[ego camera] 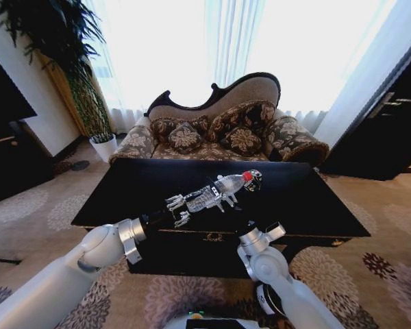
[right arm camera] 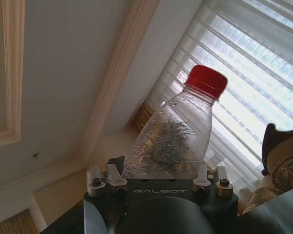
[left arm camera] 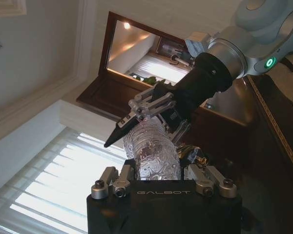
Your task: Move to the front of the table and place the trash on the table into the trash bin.
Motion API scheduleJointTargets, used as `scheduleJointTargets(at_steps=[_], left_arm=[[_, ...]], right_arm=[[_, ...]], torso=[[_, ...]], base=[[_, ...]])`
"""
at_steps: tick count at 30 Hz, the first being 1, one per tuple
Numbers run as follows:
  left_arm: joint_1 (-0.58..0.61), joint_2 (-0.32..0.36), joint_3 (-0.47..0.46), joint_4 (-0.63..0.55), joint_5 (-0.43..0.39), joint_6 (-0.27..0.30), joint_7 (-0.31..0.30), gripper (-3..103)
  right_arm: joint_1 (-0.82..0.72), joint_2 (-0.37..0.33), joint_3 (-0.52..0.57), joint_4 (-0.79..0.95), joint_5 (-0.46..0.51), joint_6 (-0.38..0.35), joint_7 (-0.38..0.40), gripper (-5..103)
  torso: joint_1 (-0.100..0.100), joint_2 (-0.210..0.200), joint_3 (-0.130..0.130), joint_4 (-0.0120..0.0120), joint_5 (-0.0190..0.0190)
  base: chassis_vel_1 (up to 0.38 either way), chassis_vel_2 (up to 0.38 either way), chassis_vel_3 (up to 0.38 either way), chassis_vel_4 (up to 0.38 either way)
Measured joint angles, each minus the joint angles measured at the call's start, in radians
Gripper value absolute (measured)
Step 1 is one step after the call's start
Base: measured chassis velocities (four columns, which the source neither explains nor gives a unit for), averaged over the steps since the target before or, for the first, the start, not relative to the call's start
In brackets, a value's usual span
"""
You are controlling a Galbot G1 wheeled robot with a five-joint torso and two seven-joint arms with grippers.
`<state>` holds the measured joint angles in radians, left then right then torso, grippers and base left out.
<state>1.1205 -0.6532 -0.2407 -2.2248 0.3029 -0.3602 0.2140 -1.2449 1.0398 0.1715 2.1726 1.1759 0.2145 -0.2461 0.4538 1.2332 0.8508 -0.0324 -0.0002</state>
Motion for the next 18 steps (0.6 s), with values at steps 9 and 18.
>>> scheduleJointTargets(at_steps=[9, 18], left_arm=[[0.015, 0.021, -0.018, -0.019, -0.034, 0.044, -0.011, 42], [0.050, 0.006, -0.079, -0.017, -0.191, 0.060, -0.045, 74]], right_arm=[[-0.052, 0.007, 0.062, 0.033, 0.003, 0.002, -0.014, 47], [-0.103, 0.013, 0.170, 0.056, 0.044, 0.011, -0.005, 28]], torso=[[0.000, 0.000, 0.000, -0.0002, 0.0002], [0.000, 0.000, 0.000, -0.0004, 0.0000]], base=[[0.000, 0.000, 0.000, 0.000], [0.000, 0.000, 0.000, 0.000]])
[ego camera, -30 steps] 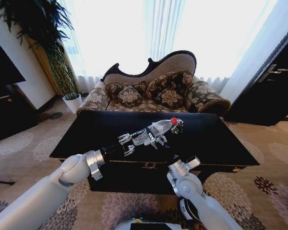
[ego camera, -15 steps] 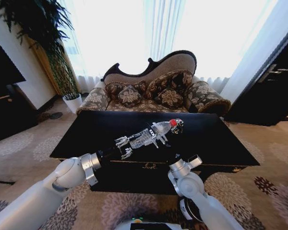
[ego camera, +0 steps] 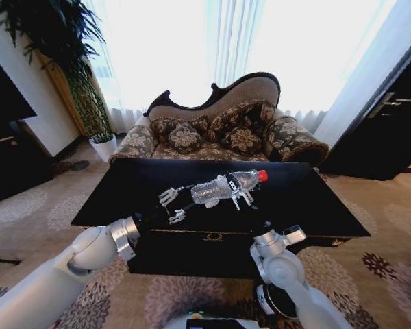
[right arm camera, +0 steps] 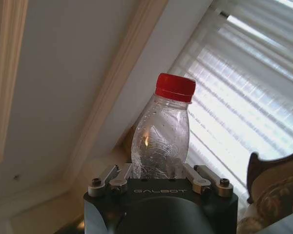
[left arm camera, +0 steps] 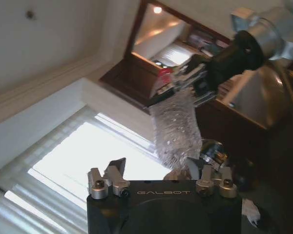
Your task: Move to the front of the table and place the trash on the table into the trash bin.
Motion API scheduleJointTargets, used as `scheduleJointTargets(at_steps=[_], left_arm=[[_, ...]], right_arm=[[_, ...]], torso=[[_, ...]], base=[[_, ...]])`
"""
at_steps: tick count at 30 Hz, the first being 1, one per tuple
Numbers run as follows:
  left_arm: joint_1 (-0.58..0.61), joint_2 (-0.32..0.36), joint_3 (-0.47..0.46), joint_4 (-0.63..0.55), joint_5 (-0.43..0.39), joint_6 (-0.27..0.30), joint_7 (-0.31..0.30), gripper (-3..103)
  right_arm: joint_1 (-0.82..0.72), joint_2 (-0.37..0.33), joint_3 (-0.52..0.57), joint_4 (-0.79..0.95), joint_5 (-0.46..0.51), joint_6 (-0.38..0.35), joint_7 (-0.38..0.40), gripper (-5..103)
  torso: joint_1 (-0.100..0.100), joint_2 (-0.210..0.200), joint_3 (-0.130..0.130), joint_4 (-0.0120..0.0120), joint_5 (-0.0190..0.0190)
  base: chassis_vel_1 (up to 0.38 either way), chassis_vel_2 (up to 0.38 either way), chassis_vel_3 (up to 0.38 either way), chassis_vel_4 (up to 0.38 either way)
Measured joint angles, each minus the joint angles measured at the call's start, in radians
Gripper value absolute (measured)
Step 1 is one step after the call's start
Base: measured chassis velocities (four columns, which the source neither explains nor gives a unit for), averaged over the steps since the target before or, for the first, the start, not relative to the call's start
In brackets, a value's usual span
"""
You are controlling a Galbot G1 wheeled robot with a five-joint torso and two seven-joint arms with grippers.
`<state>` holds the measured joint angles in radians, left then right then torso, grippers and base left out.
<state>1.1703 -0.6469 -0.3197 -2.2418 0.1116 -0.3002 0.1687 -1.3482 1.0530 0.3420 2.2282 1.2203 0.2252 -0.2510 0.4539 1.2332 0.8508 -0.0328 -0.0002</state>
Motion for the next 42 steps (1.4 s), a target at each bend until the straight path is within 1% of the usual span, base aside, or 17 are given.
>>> scheduleJointTargets(at_steps=[2, 5, 6, 7, 11, 12, 15, 17, 21, 24, 27, 30, 32, 34, 35, 38, 42], left_arm=[[0.027, -0.029, -0.038, 0.000, -0.035, -0.009, -0.006, 85], [0.071, -0.074, -0.105, -0.001, -0.094, -0.027, -0.013, 95], [0.109, -0.114, -0.156, -0.008, -0.143, -0.034, -0.021, 98], [0.109, -0.114, -0.156, -0.008, -0.143, -0.034, -0.021, 98], [0.199, -0.221, -0.277, -0.034, -0.325, -0.038, -0.029, 100], [0.199, -0.221, -0.277, -0.034, -0.325, -0.038, -0.029, 100], [0.263, -0.299, -0.362, -0.059, -0.474, -0.022, -0.037, 100], [0.271, -0.317, -0.381, -0.063, -0.506, -0.018, -0.039, 100], [0.278, -0.407, -0.492, -0.097, -0.703, 0.033, -0.063, 100], [0.274, -0.429, -0.534, -0.105, -0.761, 0.057, -0.083, 100], [0.266, -0.458, -0.631, -0.121, -0.910, 0.123, -0.153, 100], [0.253, -0.459, -0.686, -0.098, -0.942, 0.146, -0.188, 100], [0.256, -0.473, -0.751, -0.084, -0.945, 0.157, -0.217, 100], [0.258, -0.476, -0.764, -0.081, -0.946, 0.160, -0.226, 100], [0.260, -0.484, -0.781, -0.073, -0.947, 0.168, -0.244, 100], [0.260, -0.502, -0.778, -0.055, -0.929, 0.171, -0.257, 100], [0.248, -0.510, -0.773, -0.045, -0.915, 0.176, -0.262, 100]], right_arm=[[0.002, -0.003, 0.024, 0.001, 0.020, -0.001, 0.001, 25], [0.000, -0.006, 0.051, 0.008, 0.035, -0.001, -0.002, 25], [-0.013, -0.003, 0.073, 0.018, 0.046, 0.004, -0.013, 25], [-0.013, -0.003, 0.073, 0.018, 0.046, 0.004, -0.013, 25], [-0.052, 0.009, 0.127, 0.041, 0.062, 0.012, -0.031, 25], [-0.052, 0.009, 0.127, 0.041, 0.062, 0.012, -0.031, 25], [-0.089, 0.019, 0.200, 0.059, 0.073, 0.013, -0.044, 25], [-0.100, 0.021, 0.218, 0.067, 0.082, 0.013, -0.047, 25], [-0.179, 0.025, 0.323, 0.110, 0.119, 0.018, -0.109, 25], [-0.202, 0.021, 0.352, 0.117, 0.126, 0.022, -0.135, 25], [-0.286, 0.010, 0.432, 0.122, 0.167, 0.037, -0.216, 25], [-0.332, 0.013, 0.474, 0.107, 0.186, 0.054, -0.256, 25], [-0.336, 0.022, 0.487, 0.083, 0.187, 0.062, -0.274, 25], [-0.337, 0.031, 0.494, 0.074, 0.185, 0.062, -0.282, 25], [-0.339, 0.066, 0.514, 0.051, 0.174, 0.065, -0.303, 25], [-0.347, 0.129, 0.543, 0.002, 0.165, 0.082, -0.332, 25], [-0.376, 0.153, 0.565, -0.044, 0.158, 0.102, -0.382, 25]], torso=[[0.000, 0.000, 0.000, 0.0003, 0.0001], [0.000, 0.000, 0.000, 0.0003, 0.0000], [0.000, 0.000, 0.000, 0.0003, -0.0001], [0.000, 0.000, 0.000, 0.0003, -0.0001], [0.000, 0.000, 0.000, 0.0001, 0.0000], [0.000, 0.000, 0.000, 0.0001, 0.0000], [0.000, 0.000, 0.000, 0.0005, 0.0000], [0.000, 0.000, 0.000, 0.0005, 0.0001], [0.000, 0.000, 0.000, 0.0002, 0.0001], [0.000, 0.000, 0.000, 0.0002, 0.0002], [0.000, 0.000, 0.000, 0.0006, 0.0001], [0.000, 0.000, 0.000, -0.0007, 0.0000], [0.000, 0.000, 0.000, 0.0002, 0.0000], [0.000, 0.000, 0.000, 0.0008, 0.0000], [0.000, 0.000, 0.000, 0.0010, 0.0000], [0.000, 0.000, 0.000, 0.0002, 0.0001], [0.000, 0.000, 0.000, 0.0003, 0.0001]], base=[[0.000, 0.000, 0.000, 0.000], [0.000, 0.000, 0.000, 0.000], [0.000, 0.000, 0.000, 0.000], [0.000, 0.000, 0.000, 0.000], [0.000, 0.000, 0.000, 0.000], [0.000, 0.000, 0.000, 0.000], [0.000, 0.000, 0.000, 0.000], [0.000, 0.000, 0.000, 0.000], [0.000, 0.000, 0.000, 0.000], [0.000, 0.000, 0.000, 0.000], [0.000, 0.000, 0.000, 0.000], [0.000, 0.000, 0.000, 0.000], [0.000, 0.000, 0.000, 0.000], [0.000, 0.000, 0.000, 0.000], [0.000, 0.000, 0.000, 0.000], [0.000, 0.000, 0.000, 0.000], [0.000, 0.000, 0.000, 0.000]])
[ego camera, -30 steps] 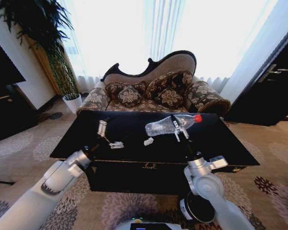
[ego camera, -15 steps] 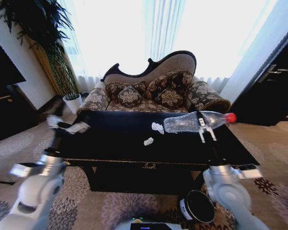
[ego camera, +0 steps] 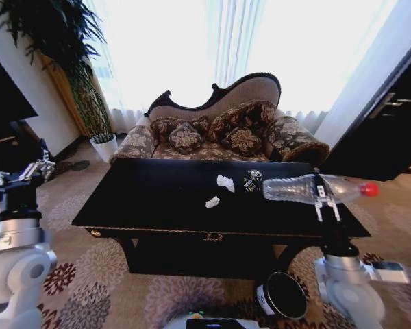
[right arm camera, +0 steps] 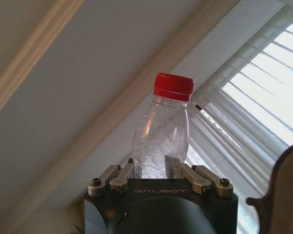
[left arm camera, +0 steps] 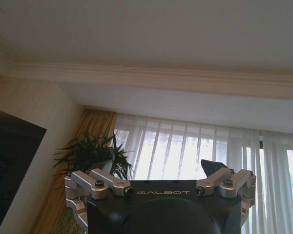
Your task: Move to the front of the table and place the trash on the table into the trash bin.
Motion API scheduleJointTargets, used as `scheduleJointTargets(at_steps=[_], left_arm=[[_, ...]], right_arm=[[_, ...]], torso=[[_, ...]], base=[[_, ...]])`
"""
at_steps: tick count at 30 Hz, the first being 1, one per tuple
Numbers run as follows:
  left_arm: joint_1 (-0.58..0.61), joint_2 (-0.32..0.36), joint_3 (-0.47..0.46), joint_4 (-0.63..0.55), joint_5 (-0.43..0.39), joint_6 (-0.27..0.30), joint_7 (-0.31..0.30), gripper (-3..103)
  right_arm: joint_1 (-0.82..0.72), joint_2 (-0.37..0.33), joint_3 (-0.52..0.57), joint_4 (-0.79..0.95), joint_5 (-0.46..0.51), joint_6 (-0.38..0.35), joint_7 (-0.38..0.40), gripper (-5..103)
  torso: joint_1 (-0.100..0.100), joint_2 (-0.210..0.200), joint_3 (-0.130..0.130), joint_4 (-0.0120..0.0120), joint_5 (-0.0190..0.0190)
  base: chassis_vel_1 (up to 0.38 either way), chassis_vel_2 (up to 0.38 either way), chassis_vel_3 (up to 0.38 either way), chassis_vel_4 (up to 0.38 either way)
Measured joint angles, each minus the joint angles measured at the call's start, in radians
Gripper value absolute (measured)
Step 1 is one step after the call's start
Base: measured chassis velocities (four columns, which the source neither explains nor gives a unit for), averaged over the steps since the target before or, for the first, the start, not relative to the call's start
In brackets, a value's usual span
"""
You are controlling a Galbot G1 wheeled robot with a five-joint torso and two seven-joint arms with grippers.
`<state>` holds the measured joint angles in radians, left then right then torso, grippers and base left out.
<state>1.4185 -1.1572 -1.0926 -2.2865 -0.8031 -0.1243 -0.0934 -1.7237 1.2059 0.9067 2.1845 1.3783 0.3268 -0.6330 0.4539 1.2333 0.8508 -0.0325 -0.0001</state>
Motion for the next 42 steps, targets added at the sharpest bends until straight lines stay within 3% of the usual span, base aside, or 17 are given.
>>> scheduleJointTargets(at_steps=[10, 17, 22, 23, 27, 38, 42], left_arm=[[-0.030, -0.003, -0.007, 0.056, 0.011, 0.000, 0.003, 100], [-0.036, -0.014, 0.020, 0.091, 0.041, -0.015, 0.010, 100], [-0.044, -0.023, 0.054, 0.110, 0.075, -0.019, 0.013, 100], [-0.044, -0.023, 0.054, 0.110, 0.075, -0.019, 0.013, 100], [-0.042, -0.033, 0.071, 0.101, 0.097, -0.019, 0.014, 100], [-0.027, -0.012, 0.017, 0.093, 0.094, -0.010, 0.016, 100], [-0.016, -0.019, 0.007, 0.091, 0.093, -0.011, 0.016, 100]], right_arm=[[-0.076, -0.081, 0.007, -0.085, -0.080, 0.025, -0.061, 25], [-0.117, -0.158, 0.022, -0.156, -0.075, 0.040, -0.119, 25], [-0.136, -0.212, 0.059, -0.235, -0.043, 0.041, -0.267, 25], [-0.136, -0.212, 0.059, -0.235, -0.043, 0.041, -0.267, 25], [-0.123, -0.232, 0.053, -0.323, -0.070, 0.040, -0.390, 25], [-0.051, -0.198, -0.043, -0.613, -0.123, 0.050, -0.595, 25], [-0.015, -0.188, -0.082, -0.783, -0.200, 0.064, -0.674, 25]], torso=[[0.000, 0.000, 0.000, 0.0001, -0.0001], [0.000, 0.000, 0.000, 0.0000, 0.0000], [0.000, 0.000, 0.000, 0.0000, 0.0000], [0.000, 0.000, 0.000, 0.0000, 0.0000], [0.000, 0.000, 0.000, -0.0001, -0.0002], [0.000, 0.000, 0.000, 0.0001, -0.0001], [0.000, 0.000, 0.000, -0.0002, -0.0002]], base=[[0.000, 0.000, 0.000, 0.000], [0.000, 0.000, 0.000, 0.000], [0.000, 0.000, 0.000, 0.000], [0.000, 0.000, 0.000, 0.000], [0.000, 0.000, 0.000, 0.000], [0.000, 0.000, 0.000, 0.000], [0.000, 0.000, 0.000, 0.000]])
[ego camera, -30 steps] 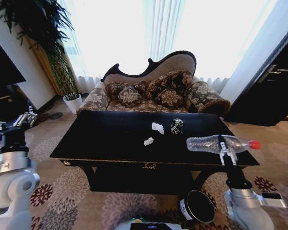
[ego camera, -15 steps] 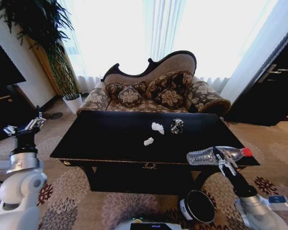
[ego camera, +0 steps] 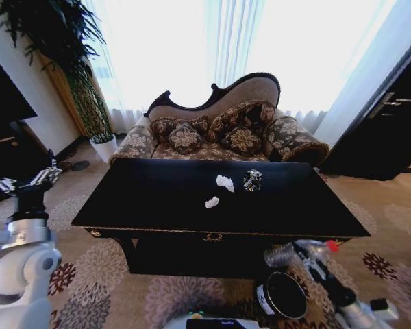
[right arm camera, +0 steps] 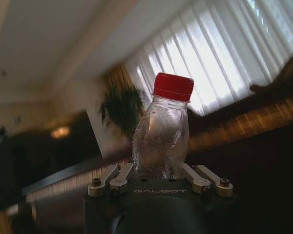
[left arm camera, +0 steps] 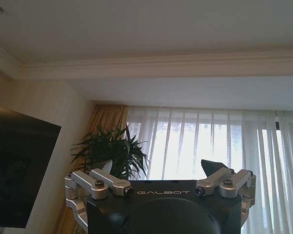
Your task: Move to the front of the table and place the trash on the table into the trash bin.
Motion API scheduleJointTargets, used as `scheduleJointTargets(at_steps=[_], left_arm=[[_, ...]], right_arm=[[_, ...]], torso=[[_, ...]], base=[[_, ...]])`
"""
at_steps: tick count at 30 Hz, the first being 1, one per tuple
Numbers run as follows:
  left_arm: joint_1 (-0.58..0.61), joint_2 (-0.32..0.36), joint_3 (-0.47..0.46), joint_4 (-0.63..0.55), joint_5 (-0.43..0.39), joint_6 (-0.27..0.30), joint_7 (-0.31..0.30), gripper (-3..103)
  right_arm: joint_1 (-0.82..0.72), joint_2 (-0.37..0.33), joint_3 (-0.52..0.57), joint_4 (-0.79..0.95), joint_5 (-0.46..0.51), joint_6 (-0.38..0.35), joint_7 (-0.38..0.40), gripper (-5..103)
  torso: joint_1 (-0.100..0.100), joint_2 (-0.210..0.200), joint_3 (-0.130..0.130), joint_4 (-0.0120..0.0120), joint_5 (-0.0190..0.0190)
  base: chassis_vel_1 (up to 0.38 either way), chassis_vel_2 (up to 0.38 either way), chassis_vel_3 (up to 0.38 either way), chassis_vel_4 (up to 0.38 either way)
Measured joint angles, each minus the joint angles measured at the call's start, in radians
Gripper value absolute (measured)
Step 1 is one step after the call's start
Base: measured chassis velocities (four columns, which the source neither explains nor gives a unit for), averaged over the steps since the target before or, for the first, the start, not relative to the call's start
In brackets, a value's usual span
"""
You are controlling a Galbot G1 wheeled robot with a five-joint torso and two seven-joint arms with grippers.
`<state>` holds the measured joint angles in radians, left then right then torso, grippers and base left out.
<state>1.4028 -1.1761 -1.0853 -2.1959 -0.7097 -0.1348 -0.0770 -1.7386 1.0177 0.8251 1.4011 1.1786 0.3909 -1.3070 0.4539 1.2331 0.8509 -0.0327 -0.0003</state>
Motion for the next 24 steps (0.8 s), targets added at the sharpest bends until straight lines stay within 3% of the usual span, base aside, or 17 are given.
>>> scheduleJointTargets(at_steps=[4, 7, 8, 11, 13, 14, 17, 19, 22, 23, 24], left_arm=[[0.002, 0.000, -0.008, -0.007, 0.000, 0.000, 0.000, 100], [0.004, 0.004, -0.019, -0.017, -0.007, 0.005, 0.000, 100], [0.004, 0.004, -0.019, -0.017, -0.007, 0.005, 0.000, 100], [0.010, 0.008, -0.031, -0.022, -0.013, 0.007, -0.001, 100], [0.021, 0.013, -0.049, -0.028, -0.017, 0.008, -0.001, 100], [0.021, 0.013, -0.049, -0.028, -0.017, 0.008, -0.001, 100], [0.029, 0.014, -0.062, -0.031, -0.019, 0.008, -0.002, 100], [0.031, 0.014, -0.064, -0.032, -0.019, 0.008, -0.002, 100], [0.039, 0.007, -0.065, -0.043, -0.013, 0.008, -0.002, 100], [0.039, 0.007, -0.065, -0.043, -0.013, 0.008, -0.002, 100], [0.042, 0.005, -0.065, -0.049, -0.009, 0.008, -0.002, 100]], right_arm=[[0.037, -0.003, -0.044, -0.098, -0.058, 0.030, 0.034, 25], [0.095, 0.004, -0.108, -0.162, -0.136, 0.078, 0.159, 25], [0.095, 0.004, -0.108, -0.162, -0.136, 0.078, 0.159, 25], [0.144, 0.018, -0.138, -0.199, -0.226, 0.105, 0.275, 25], [0.200, 0.029, -0.147, -0.270, -0.435, 0.153, 0.411, 25], [0.200, 0.029, -0.147, -0.270, -0.435, 0.153, 0.411, 25], [0.245, 0.032, -0.152, -0.356, -0.621, 0.187, 0.539, 25], [0.257, 0.032, -0.154, -0.378, -0.654, 0.197, 0.569, 25], [0.301, 0.033, -0.166, -0.443, -0.743, 0.213, 0.723, 25], [0.301, 0.033, -0.166, -0.443, -0.743, 0.213, 0.723, 25], [0.311, 0.039, -0.171, -0.447, -0.763, 0.190, 0.815, 25]], torso=[[0.000, 0.000, 0.000, 0.0000, 0.0001], [0.000, 0.000, 0.000, 0.0000, 0.0000], [0.000, 0.000, 0.000, 0.0000, 0.0000], [0.000, 0.000, 0.000, 0.0004, 0.0001], [0.000, 0.000, 0.000, 0.0004, 0.0000], [0.000, 0.000, 0.000, 0.0004, 0.0000], [0.000, 0.000, 0.000, 0.0002, 0.0001], [0.000, 0.000, 0.000, 0.0001, 0.0000], [0.000, 0.000, 0.000, 0.0002, -0.0001], [0.000, 0.000, 0.000, 0.0002, -0.0001], [0.000, 0.000, 0.000, 0.0003, -0.0001]], base=[[0.000, 0.000, 0.000, 0.000], [0.000, 0.000, 0.000, 0.000], [0.000, 0.000, 0.000, 0.000], [0.000, 0.000, 0.000, 0.000], [0.000, 0.000, 0.000, 0.000], [0.000, 0.000, 0.000, 0.000], [0.000, 0.000, 0.000, 0.000], [0.000, 0.000, 0.000, 0.000], [0.000, 0.000, 0.000, 0.000], [0.000, 0.000, 0.000, 0.000], [0.000, 0.000, 0.000, 0.000]])
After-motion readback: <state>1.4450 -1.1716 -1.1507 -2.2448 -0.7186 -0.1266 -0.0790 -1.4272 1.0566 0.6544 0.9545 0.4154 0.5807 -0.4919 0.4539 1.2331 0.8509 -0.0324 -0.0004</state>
